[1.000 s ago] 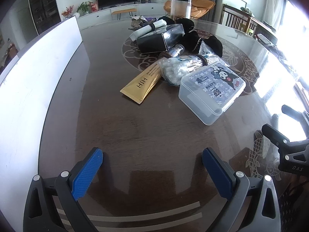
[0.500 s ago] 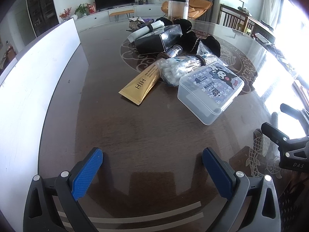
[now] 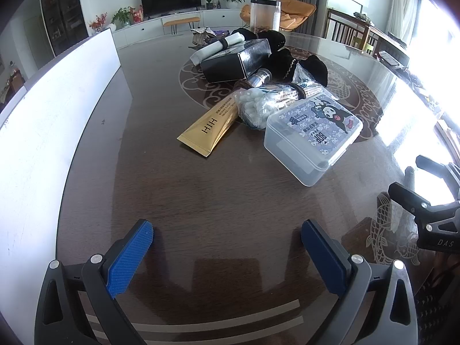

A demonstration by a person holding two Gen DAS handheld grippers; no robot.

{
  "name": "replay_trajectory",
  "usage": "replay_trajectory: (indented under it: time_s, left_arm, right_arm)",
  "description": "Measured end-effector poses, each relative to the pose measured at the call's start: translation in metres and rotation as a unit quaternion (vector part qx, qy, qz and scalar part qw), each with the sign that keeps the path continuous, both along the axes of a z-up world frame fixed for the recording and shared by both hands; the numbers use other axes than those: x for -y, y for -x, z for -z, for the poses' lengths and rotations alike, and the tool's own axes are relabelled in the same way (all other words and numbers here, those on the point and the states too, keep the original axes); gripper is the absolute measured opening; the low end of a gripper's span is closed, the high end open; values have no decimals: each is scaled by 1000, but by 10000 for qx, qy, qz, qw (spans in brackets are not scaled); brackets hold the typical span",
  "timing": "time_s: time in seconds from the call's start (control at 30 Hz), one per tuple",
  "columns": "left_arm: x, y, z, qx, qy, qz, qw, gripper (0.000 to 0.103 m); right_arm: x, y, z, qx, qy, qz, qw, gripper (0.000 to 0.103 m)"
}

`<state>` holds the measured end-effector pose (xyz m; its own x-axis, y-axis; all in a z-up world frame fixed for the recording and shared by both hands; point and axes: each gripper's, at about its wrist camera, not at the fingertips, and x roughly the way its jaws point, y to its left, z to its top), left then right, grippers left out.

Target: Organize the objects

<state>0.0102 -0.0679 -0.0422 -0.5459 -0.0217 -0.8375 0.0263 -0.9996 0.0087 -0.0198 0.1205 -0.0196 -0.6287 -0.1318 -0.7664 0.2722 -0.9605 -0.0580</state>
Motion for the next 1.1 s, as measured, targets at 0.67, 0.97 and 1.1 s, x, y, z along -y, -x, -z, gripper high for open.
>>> replay_trajectory:
  time_s: [0.67, 0.97, 1.1]
  left_arm:
    - [0, -2, 0, -66, -1, -33, 10000, 103]
    - [0, -3, 0, -68, 1, -109, 9999, 103]
    - [-1, -4, 0, -97, 3, -120, 9999, 103]
  right_arm:
    - [-4, 5, 1, 171, 185, 46, 9997, 103]
    - [-5, 5, 1, 168, 183, 53, 9997, 103]
    - [-5, 5, 1, 167, 181, 58, 9997, 103]
